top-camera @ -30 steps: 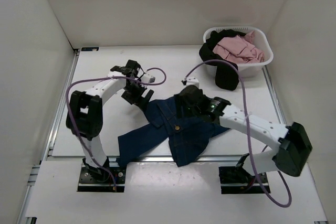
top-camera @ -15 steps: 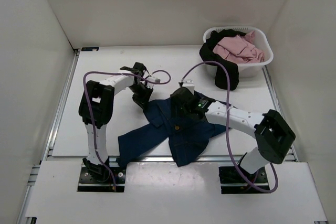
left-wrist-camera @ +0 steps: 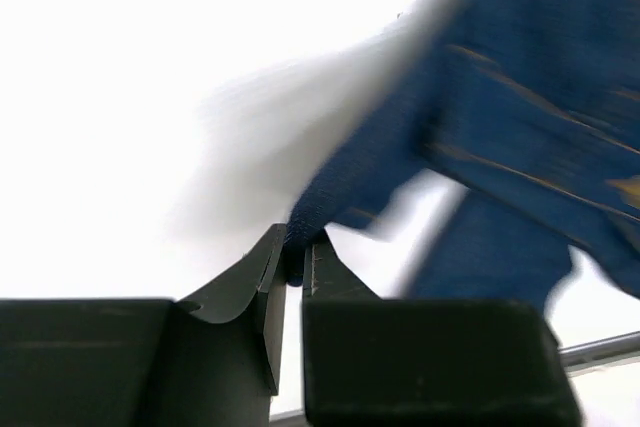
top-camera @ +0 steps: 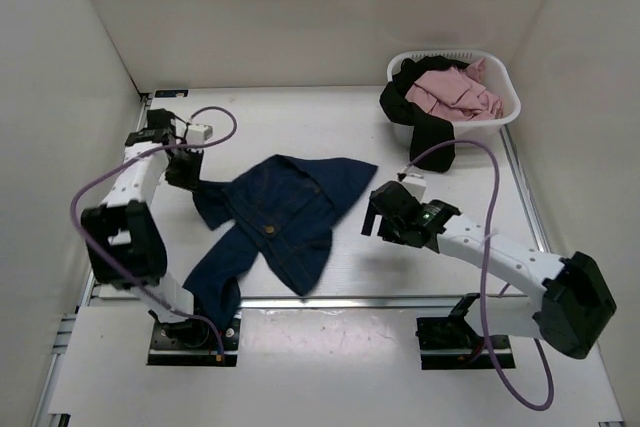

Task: Fold and stack the trousers
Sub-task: Flatten the trousers out

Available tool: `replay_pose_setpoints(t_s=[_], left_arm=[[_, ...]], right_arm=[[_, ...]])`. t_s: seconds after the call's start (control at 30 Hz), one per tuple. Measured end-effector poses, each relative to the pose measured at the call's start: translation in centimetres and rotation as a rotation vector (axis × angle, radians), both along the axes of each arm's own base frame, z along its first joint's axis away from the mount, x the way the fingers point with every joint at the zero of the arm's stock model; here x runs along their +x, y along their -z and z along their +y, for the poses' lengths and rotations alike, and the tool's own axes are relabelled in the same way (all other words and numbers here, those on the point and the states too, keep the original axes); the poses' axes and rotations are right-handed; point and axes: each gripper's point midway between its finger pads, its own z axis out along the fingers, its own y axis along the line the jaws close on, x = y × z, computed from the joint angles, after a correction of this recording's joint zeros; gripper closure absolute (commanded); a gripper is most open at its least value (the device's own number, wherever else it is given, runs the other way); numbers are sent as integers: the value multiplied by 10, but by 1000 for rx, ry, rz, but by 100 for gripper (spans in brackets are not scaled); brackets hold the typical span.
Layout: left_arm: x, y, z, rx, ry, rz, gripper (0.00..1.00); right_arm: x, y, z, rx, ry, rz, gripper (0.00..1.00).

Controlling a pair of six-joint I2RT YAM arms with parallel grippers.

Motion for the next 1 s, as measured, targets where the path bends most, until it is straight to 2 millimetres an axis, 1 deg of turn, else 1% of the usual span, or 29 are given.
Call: replay_pose_setpoints(t_s=[0.07, 0.1, 0.17, 0.2, 0.23, 0.37, 0.43, 0.5, 0.57, 0.6, 0.63, 0.67, 0.7, 0.73, 0.8, 0.83, 0.87, 0.93, 1.0], left_arm=[[-5, -29, 5, 37, 15, -81, 86], [-9, -40, 3, 49, 32, -113, 86], [-18, -51, -2, 59, 58, -138, 86], [-22, -52, -5, 61, 70, -137, 86], [-28, -49, -6, 61, 76, -124, 86], [-53, -27, -4, 63, 67, -30, 86], [-61, -21, -3, 66, 56, 2, 86], [-63, -19, -1, 69, 44, 12, 86], [-63, -19, 1, 72, 31, 13, 86], [-64, -19, 2, 75, 24, 13, 86], [-64, -19, 4, 77, 16, 14, 86], [-65, -20, 7, 82, 7, 14, 86], [-65, -20, 10, 87, -5, 12, 86], [-66, -21, 14, 98, -16, 10, 86], [-67, -23, 23, 121, -44, 8, 86], [-68, -24, 30, 140, -60, 7, 86], [-69, -25, 38, 161, -76, 7, 86], [-73, -28, 55, 206, -111, 8, 86], [-76, -31, 70, 247, -141, 7, 86]], right_arm=[[-2, 16, 11, 28, -52, 51, 1], [0, 23, 24, 49, -96, 71, 1], [5, 31, 49, 88, -184, 101, 1], [9, 32, 65, 119, -233, 109, 1], [13, 30, 82, 162, -284, 113, 1], [26, 26, 145, 312, -455, 137, 1], [26, 32, 174, 386, -539, 170, 1], [23, 42, 191, 424, -596, 216, 1], [20, 49, 201, 430, -627, 254, 6], [20, 51, 206, 434, -636, 269, 13], [20, 52, 211, 442, -649, 281, 49], [19, 54, 215, 448, -663, 289, 74], [18, 55, 217, 455, -665, 302, 94], [17, 55, 217, 462, -660, 313, 100], [19, 55, 210, 470, -636, 338, 100], [24, 53, 202, 469, -620, 342, 100], [31, 50, 190, 458, -593, 347, 100], [51, 36, 154, 416, -533, 337, 100], [76, 15, 111, 374, -456, 320, 100]])
